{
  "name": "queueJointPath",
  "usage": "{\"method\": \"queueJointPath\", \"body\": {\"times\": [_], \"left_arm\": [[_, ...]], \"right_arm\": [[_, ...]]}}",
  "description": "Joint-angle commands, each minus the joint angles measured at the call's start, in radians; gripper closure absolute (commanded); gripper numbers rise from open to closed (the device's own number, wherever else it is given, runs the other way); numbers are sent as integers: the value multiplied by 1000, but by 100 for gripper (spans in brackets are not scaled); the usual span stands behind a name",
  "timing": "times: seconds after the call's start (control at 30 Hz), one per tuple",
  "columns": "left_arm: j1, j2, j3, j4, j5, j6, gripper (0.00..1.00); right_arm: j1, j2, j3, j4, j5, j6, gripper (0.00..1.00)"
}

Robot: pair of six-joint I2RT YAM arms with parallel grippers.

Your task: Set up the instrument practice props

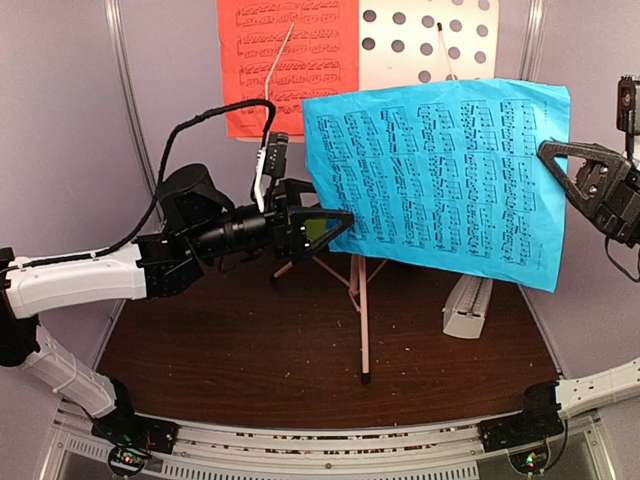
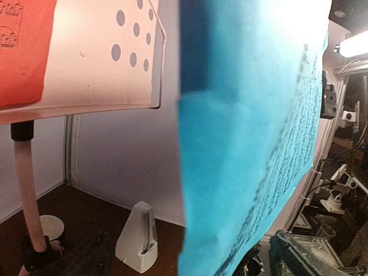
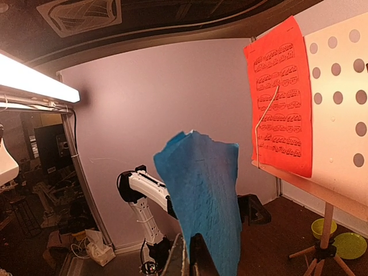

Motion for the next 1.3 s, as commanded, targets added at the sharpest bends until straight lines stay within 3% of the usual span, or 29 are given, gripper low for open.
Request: {"method": "queueJointPath", "body": {"times": [0.0, 0.1, 0.17, 0.23, 0.27, 0.33, 0.4, 0.5, 0.57, 0.6, 0.7, 0.8, 1.1, 1.27], "left_arm": [[-3, 32, 37, 247, 151, -116, 12], [-14, 34, 57, 240, 197, -125, 35], [-25, 29, 61, 238, 211, -130, 62], [-37, 17, 53, 229, 200, -126, 96], [-42, 6, 45, 219, 190, -122, 100], [-43, -23, 31, 191, 168, -112, 100], [-42, -63, 44, 57, 151, -56, 100], [-41, -128, 122, -323, 144, 104, 100], [-41, -146, 195, -594, 136, 210, 100], [-42, -148, 230, -718, 134, 251, 100], [-42, -134, 338, -1021, 134, 358, 100], [-42, -112, 425, -1213, 142, 409, 100], [-85, 3, 642, -1568, 179, 512, 100], [-109, 77, 714, -1636, 207, 532, 100]], "right_arm": [[-3, -12, 20, -38, -19, 6, 100], [-3, -38, -12, -38, 33, -3, 100], [-4, -58, -43, -32, 72, -11, 100], [-3, -74, -75, -14, 99, -13, 100], [-2, -82, -94, -2, 111, -11, 100], [-3, -100, -132, 11, 152, 1, 97], [-3, -118, -159, -16, 225, 12, 73], [-3, -138, -155, -157, 386, 20, 39], [-3, -143, -135, -263, 444, 13, 10], [-3, -141, -121, -307, 458, 8, 2], [-3, -128, -90, -415, 460, -15, 0], [-3, -65, -40, -534, 442, -41, 0], [-3, 158, 93, -630, 195, -169, 0], [2, 298, 174, -590, 92, -217, 5]]}}
